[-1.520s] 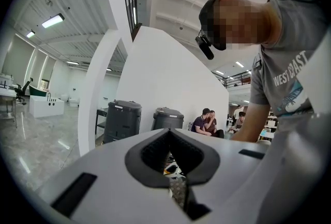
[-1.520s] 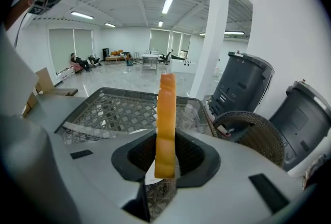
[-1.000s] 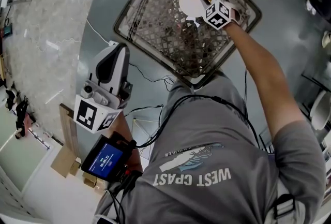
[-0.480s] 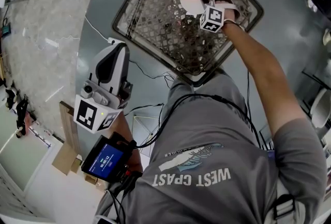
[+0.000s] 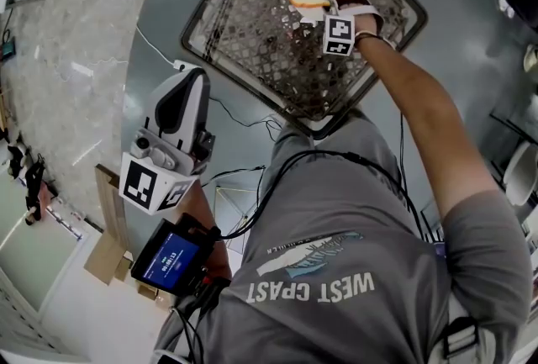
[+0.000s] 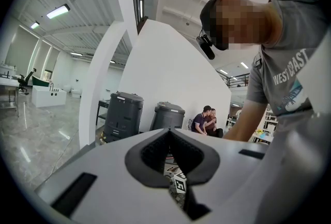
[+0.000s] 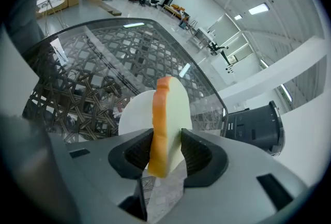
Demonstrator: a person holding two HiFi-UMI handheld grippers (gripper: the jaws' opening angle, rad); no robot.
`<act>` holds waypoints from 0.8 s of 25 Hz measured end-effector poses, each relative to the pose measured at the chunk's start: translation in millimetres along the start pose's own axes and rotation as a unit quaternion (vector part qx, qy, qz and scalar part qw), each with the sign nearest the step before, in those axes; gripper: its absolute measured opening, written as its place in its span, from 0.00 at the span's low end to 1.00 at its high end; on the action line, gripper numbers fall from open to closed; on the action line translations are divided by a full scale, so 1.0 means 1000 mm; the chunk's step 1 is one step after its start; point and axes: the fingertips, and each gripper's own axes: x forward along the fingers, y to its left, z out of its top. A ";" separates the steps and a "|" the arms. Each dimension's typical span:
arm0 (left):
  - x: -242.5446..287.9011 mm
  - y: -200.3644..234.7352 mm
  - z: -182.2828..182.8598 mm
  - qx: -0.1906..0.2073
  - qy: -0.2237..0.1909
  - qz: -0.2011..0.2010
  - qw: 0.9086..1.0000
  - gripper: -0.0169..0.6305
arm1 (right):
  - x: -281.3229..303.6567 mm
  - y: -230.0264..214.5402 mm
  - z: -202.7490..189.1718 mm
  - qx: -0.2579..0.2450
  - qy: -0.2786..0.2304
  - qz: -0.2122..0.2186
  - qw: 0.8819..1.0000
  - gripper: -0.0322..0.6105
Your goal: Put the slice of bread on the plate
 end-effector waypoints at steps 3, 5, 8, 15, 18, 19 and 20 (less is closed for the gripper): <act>0.002 -0.001 0.001 0.004 0.001 -0.001 1.000 0.04 | 0.003 0.014 -0.001 -0.012 0.000 0.032 0.999 0.30; 0.005 -0.002 0.003 0.010 0.003 -0.009 1.000 0.04 | 0.004 0.021 -0.005 -0.009 -0.001 0.059 0.998 0.32; 0.007 -0.005 0.002 0.019 0.008 -0.019 1.000 0.04 | 0.006 0.033 -0.010 -0.006 0.003 0.095 0.995 0.33; 0.009 -0.006 0.001 0.017 -0.008 -0.014 1.000 0.04 | 0.009 0.046 -0.012 0.024 0.028 0.167 0.985 0.34; 0.009 -0.006 0.003 0.024 -0.012 -0.016 1.000 0.04 | 0.006 0.039 -0.015 0.041 0.039 0.172 0.984 0.34; 0.009 -0.006 0.005 0.027 -0.014 -0.017 0.999 0.04 | 0.005 0.037 -0.017 0.052 0.040 0.173 0.983 0.33; 0.009 -0.006 0.007 0.030 -0.016 -0.017 0.999 0.04 | 0.002 0.035 -0.017 0.065 0.039 0.174 0.982 0.33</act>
